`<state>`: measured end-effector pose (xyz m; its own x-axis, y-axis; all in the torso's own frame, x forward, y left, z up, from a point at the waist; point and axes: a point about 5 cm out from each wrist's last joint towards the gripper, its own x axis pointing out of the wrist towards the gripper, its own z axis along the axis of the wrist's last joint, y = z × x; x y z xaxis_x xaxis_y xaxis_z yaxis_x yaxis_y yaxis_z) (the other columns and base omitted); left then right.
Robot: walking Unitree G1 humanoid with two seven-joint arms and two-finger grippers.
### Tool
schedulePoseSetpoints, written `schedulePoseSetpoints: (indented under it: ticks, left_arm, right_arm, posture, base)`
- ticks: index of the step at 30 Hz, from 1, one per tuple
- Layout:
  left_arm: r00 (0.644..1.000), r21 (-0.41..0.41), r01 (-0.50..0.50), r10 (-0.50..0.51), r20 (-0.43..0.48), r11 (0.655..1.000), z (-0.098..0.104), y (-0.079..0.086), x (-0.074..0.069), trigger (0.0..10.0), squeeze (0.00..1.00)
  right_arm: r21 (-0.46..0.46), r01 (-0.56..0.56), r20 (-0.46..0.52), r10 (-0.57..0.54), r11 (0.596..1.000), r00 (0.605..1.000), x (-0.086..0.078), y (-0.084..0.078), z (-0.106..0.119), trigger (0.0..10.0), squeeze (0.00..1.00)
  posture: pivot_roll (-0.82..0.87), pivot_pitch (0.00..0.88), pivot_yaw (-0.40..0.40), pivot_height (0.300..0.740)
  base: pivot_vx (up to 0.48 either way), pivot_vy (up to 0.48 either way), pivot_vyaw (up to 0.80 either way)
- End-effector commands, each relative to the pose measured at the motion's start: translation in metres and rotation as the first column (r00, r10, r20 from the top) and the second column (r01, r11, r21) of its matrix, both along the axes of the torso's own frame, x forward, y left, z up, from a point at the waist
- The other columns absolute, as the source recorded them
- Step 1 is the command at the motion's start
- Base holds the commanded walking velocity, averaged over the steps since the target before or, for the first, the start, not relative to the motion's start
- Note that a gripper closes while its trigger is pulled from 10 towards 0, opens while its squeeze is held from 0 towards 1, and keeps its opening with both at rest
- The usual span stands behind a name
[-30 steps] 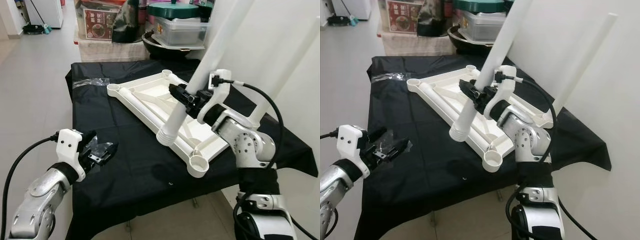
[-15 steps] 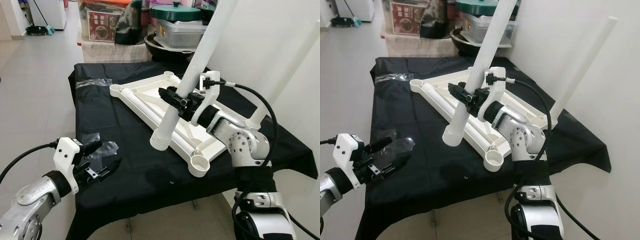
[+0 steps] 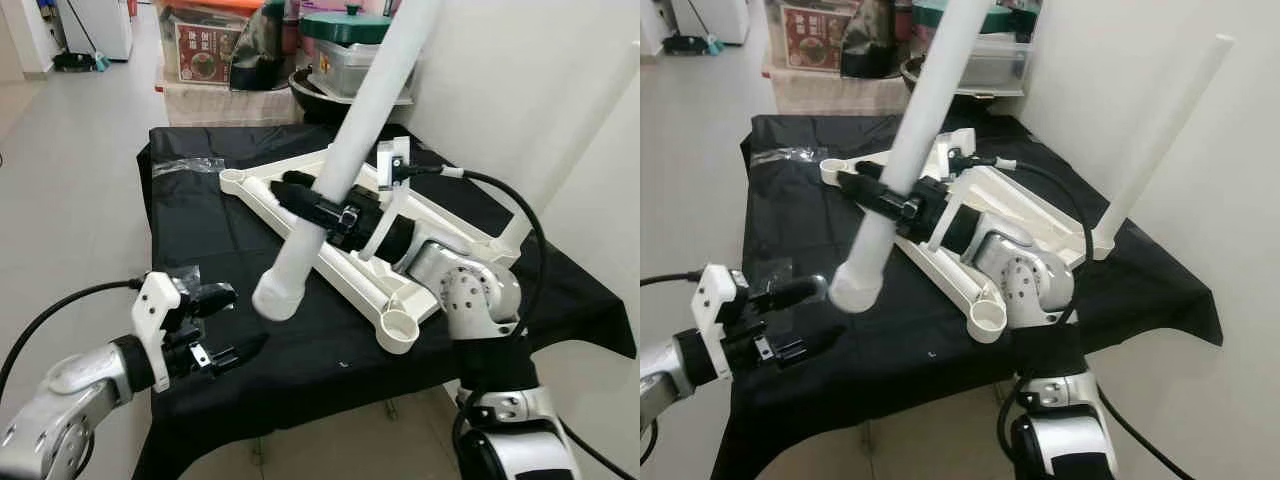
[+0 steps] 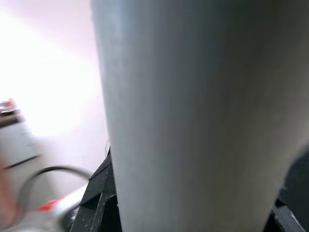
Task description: Building children table
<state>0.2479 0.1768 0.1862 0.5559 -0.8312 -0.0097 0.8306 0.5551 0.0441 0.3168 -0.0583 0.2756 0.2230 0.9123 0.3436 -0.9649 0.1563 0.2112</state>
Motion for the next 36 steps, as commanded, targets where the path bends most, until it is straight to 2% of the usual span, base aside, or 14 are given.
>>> schedulePoseSetpoints:
  ticks: [1,8,13,16,17,18,19,20,21,22,26,28,36]
  left_arm:
    - [0.995,0.001,0.098,-0.098,-0.017,0.995,0.004,-0.008,-0.002,10.0,0.0]
    - [0.979,-0.041,0.201,-0.202,-0.013,0.979,0.016,-0.021,0.002,10.0,0.0]
    - [0.963,-0.074,0.266,-0.269,-0.031,0.961,0.017,-0.031,-0.001,10.0,0.0]
    - [0.942,-0.091,0.325,-0.331,-0.06,0.941,0.015,-0.037,-0.006,10.0,0.0]
    - [0.942,-0.091,0.325,-0.331,-0.06,0.941,0.015,-0.037,-0.006,10.0,0.0]
    - [0.926,-0.102,0.363,-0.371,-0.069,0.926,0.016,-0.041,-0.011,10.0,0.0]
    - [0.926,-0.102,0.363,-0.371,-0.069,0.926,0.016,-0.041,-0.011,10.0,0.0]
    - [0.919,-0.106,0.379,-0.387,-0.07,0.919,0.018,-0.043,-0.013,10.0,0.0]
    - [0.914,-0.111,0.391,-0.4,-0.069,0.914,0.02,-0.044,-0.014,10.0,0.0]
    - [0.914,-0.111,0.391,-0.4,-0.069,0.914,0.02,-0.044,-0.014,10.0,0.0]
    - [0.895,-0.153,0.431,-0.443,-0.055,0.89,0.031,-0.048,-0.016,10.0,0.0]
    - [0.891,-0.174,0.438,-0.451,-0.048,0.882,0.036,-0.049,-0.016,10.0,0.0]
    - [0.876,-0.198,0.459,-0.478,-0.059,0.866,0.039,-0.052,-0.017,10.0,0.0]
  right_arm:
    - [0.003,-0.129,0.066,0.128,0.992,0.99,-0.012,0.012,0.01,10.0,0.0]
    - [0.004,-0.258,0.1,0.256,0.966,0.961,-0.025,0.027,0.009,10.0,0.0]
    - [0.076,-0.356,0.089,0.349,0.931,0.933,-0.031,0.03,0.013,10.0,0.0]
    - [0.165,-0.462,0.1,0.452,0.871,0.887,-0.038,0.031,0.025,10.0,0.0]
    - [0.165,-0.462,0.1,0.452,0.871,0.887,-0.038,0.031,0.025,10.0,0.0]
    - [0.216,-0.532,0.108,0.521,0.819,0.847,-0.045,0.036,0.033,10.0,0.0]
    - [0.216,-0.532,0.108,0.521,0.819,0.847,-0.045,0.036,0.033,10.0,0.0]
    - [0.228,-0.56,0.113,0.549,0.797,0.828,-0.048,0.038,0.035,10.0,0.0]
    - [0.229,-0.585,0.12,0.574,0.778,0.81,-0.052,0.042,0.036,10.0,0.0]
    - [0.229,-0.585,0.12,0.574,0.778,0.81,-0.052,0.042,0.036,10.0,0.0]
    - [0.211,-0.693,0.136,0.682,0.689,0.719,-0.073,0.06,0.032,10.0,0.0]
    - [0.189,-0.724,0.151,0.709,0.664,0.689,-0.081,0.065,0.028,10.0,0.0]
    - [0.116,-0.748,0.168,0.729,0.654,0.664,-0.086,0.07,0.018,10.0,0.0]
  posture:
    - [0.18,0.0,-0.149,0.74]
    - [0.18,0.0,-0.152,0.74]
    - [0.18,0.0,-0.15,0.74]
    - [0.18,0.0,-0.152,0.74]
    - [0.18,0.0,-0.152,0.74]
    - [0.18,0.0,-0.152,0.74]
    - [0.18,0.0,-0.152,0.74]
    - [0.19,0.0,-0.157,0.74]
    - [0.19,0.0,-0.157,0.74]
    - [0.19,0.0,-0.157,0.74]
    - [0.2,0.0,-0.166,0.74]
    - [0.2,0.0,-0.166,0.74]
    - [0.21,0.0,-0.171,0.74]
  base:
    - [0.0,0.0,0.0]
    - [0.0,0.0,0.0]
    - [0.0,0.0,0.0]
    - [0.0,0.0,0.0]
    - [0.0,0.0,0.0]
    - [0.0,0.0,0.0]
    - [0.0,0.0,0.0]
    - [0.0,0.0,0.0]
    - [0.0,0.0,0.0]
    - [0.0,0.0,0.0]
    - [0.0,0.0,0.0]
    - [0.0,0.0,0.0]
    - [0.0,0.0,0.0]
